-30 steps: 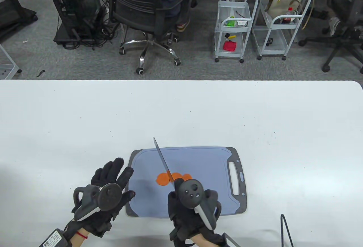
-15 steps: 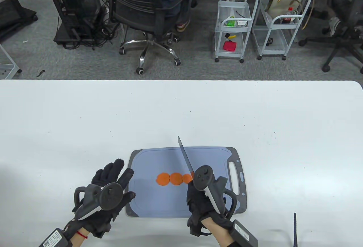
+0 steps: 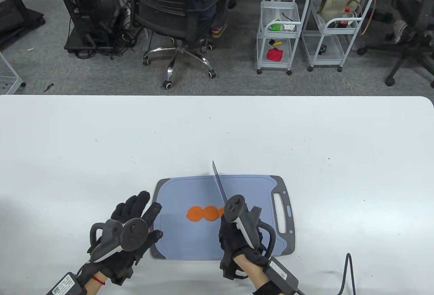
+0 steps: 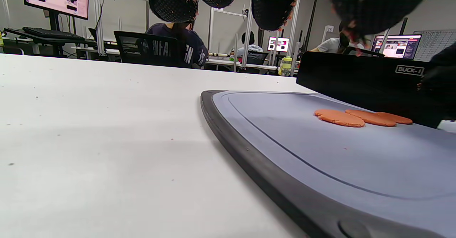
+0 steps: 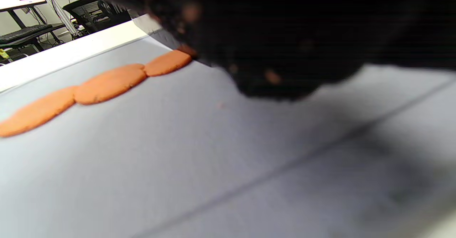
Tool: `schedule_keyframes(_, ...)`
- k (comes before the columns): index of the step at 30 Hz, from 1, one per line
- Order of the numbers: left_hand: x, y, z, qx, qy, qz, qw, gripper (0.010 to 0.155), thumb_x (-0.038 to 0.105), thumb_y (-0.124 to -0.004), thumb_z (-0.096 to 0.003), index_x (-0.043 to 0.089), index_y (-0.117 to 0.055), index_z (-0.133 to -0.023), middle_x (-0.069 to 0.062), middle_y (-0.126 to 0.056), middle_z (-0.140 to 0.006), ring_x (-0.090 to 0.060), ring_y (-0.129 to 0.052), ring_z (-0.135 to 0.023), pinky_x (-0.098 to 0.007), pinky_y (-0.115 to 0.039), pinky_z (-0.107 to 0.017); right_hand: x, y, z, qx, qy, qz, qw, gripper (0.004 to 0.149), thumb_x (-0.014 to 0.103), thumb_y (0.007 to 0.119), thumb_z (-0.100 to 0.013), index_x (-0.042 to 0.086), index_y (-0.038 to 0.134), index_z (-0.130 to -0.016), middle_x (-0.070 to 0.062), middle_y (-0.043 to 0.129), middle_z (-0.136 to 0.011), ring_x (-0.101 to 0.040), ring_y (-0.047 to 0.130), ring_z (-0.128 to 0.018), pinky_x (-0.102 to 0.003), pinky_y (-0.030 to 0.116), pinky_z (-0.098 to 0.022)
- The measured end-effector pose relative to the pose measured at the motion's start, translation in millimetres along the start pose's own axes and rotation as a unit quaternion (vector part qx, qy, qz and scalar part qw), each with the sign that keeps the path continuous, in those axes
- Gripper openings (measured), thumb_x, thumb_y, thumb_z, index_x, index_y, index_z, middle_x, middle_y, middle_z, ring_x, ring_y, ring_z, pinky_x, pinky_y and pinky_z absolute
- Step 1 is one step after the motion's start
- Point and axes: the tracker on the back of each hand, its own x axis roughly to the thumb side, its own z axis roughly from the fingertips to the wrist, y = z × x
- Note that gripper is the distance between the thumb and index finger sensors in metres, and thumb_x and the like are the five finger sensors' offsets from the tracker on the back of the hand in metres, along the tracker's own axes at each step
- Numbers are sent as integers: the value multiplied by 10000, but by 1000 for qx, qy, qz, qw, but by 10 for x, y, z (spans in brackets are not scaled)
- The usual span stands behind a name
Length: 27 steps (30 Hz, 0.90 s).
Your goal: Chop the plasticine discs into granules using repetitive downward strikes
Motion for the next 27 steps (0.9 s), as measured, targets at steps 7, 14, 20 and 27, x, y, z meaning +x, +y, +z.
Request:
schedule_keyframes(7,-44,15,5,1,9,0,1000,772,632,-653,-362,330,-582,-1069,-143,-390,-1238,-459,-576,-1087,-654,-489,-753,21,-175,50,-11,-14,-28,999,476,448,754,-508,89,808,-815,-50,984,-455,-147,1073,-12,-420,934,-88)
schedule_keyframes(14,-15,3,11,-8,2,-4,1000,771,632,-652,-363,332,-580,-1069,-144,-388,-1238,-462,-573,-1086,-655,-486,-753,66,-65,103,27,10,31,999,477,445,755,-514,80,803,-819,-59,984,-463,-151,1077,-19,-424,935,-91)
schedule_keyframes(20,3,-14,5,-15,1,-2,1000,769,630,-654,-362,331,-584,-1067,-144,-390,-1237,-463,-575,-1085,-655,-486,-753,99,-8,-74,8,1,-4,1000,481,463,764,-505,92,790,-810,-22,977,-441,-129,1069,-1,-411,937,-85)
schedule_keyframes(27,-4,9,13,-12,2,-2,1000,768,630,-653,-362,332,-583,-1067,-141,-388,-1238,-461,-575,-1086,-655,-484,-754,162,-193,178,4,-11,-3,1000,480,450,752,-513,80,805,-816,-50,987,-452,-145,1074,-12,-419,936,-86)
